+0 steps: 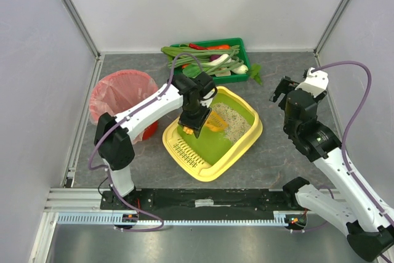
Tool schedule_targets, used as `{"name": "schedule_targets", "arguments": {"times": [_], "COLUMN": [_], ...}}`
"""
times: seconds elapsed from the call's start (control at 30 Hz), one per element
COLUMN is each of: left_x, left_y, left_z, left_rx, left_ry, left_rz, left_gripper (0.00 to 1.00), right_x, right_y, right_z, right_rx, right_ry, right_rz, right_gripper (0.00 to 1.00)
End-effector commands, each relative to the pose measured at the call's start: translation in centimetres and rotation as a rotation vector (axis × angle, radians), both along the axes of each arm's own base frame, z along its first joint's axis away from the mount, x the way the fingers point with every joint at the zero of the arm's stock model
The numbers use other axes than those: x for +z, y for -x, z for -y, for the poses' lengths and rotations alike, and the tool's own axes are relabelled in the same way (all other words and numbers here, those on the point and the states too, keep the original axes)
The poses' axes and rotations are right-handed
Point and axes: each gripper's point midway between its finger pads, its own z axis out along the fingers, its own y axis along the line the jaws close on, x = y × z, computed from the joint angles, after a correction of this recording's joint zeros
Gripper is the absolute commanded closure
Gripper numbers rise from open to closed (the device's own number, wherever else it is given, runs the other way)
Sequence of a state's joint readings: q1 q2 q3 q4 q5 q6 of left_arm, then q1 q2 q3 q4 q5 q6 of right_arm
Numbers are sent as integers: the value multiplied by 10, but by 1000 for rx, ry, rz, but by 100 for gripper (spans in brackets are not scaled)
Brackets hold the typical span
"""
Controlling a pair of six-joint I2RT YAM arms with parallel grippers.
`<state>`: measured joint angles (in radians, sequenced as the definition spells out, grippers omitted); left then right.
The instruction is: Clean the litter box
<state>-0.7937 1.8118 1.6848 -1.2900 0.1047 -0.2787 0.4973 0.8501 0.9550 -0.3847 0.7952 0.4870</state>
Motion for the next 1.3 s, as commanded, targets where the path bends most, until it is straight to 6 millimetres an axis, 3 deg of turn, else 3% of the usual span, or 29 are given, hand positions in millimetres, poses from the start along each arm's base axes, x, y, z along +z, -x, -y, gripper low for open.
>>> {"name": "schedule_targets", "arguments": {"times": [0.0, 0.13, 0.37, 0.73, 0.97, 1.13, 1.27], "left_x": [3, -11, -3, 12, 0, -8, -8], "left_y": [-10, -16, -19, 6, 31, 42, 38], "left_z": [-8, -1, -2, -15, -24, -41, -39], "left_rx": [-26, -53, -27, 65, 93, 101, 100], "left_ry": [-36, -48, -85, -136, -164, -216, -217], "left_rz": [17, -12, -14, -120, -223, -244, -237], "left_gripper": [98, 98, 98, 98, 98, 98, 98], "right_x": [5, 3, 2, -10, -16, -19, -24], "right_y": [1, -4, -7, -9, -10, -10, -11], "right_z": [6, 0, -4, -11, -15, -17, -21], "right_rx": [-34, -18, -1, 34, 60, 70, 91], "right_ry": [-14, -4, -3, -4, 4, -1, 1], "right_rz": [18, 0, -7, -36, -53, -60, -75], "right_gripper": [10, 10, 10, 10, 9, 9, 9]}}
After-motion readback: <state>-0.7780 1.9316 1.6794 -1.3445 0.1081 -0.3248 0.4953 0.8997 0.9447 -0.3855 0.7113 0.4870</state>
